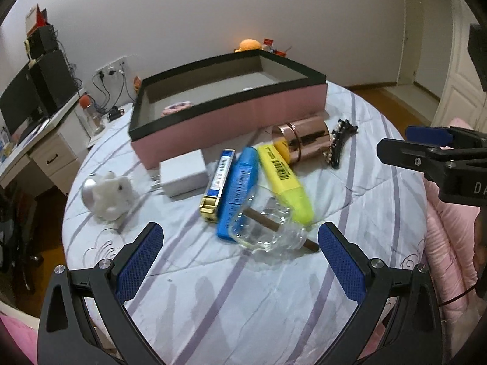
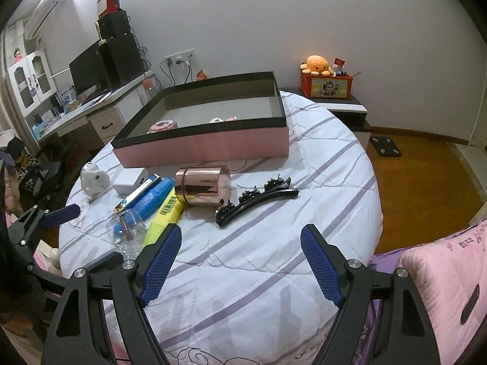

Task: Organize rigid objects
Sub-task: 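Withdraw both tools and move the left tool to the clear glass bottle, then close the left gripper around the clear glass bottle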

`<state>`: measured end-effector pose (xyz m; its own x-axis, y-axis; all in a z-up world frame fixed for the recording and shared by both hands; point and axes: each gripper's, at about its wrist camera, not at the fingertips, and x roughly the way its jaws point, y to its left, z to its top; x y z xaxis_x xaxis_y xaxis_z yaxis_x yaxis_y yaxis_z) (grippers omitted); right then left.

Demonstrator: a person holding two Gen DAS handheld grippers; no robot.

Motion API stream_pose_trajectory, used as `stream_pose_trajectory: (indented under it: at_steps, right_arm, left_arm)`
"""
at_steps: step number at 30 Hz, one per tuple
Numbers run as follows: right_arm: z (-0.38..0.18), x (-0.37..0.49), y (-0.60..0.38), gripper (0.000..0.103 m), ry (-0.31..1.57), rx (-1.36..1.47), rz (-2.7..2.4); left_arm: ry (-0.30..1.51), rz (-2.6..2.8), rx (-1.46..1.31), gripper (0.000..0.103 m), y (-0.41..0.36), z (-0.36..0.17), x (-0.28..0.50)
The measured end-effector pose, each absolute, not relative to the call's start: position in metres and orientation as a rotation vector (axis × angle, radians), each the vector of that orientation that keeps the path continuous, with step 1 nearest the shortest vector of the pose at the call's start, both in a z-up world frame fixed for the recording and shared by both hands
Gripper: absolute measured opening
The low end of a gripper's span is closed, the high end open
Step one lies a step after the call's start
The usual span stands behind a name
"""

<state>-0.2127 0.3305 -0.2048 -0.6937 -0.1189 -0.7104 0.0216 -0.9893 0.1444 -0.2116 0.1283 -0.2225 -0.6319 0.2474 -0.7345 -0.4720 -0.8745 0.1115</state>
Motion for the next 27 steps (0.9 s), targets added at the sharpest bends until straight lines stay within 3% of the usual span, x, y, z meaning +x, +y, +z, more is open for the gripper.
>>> stream_pose_trajectory:
  at_steps: [10, 15, 17, 27]
  right_arm:
    - [-0.216, -0.219, 0.335, 0.082, -0.224, 1.227, -2.788]
    - [-0.219, -0.219, 0.337, 0.082, -0.235, 1.232, -2.783]
    - [-0.220, -0.219, 0.338, 0.082, -0.244, 1.237, -2.781]
    - [-0.223, -0.222, 0.335, 0.082, -0.247, 1.241, -2.772]
  left_arm:
    - [0.535, 2.501, -1.070, 0.101, 0.146, -0.239, -0.222]
    - [0.480, 2.450, -1.082, 0.080, 0.146, -0.240, -0.227]
    - [0.473, 2.425, -1.084, 0.064, 0.147, -0.240, -0.226]
    - [0.358, 2.388, -1.121, 0.063, 0.131, -0.238, -0.223]
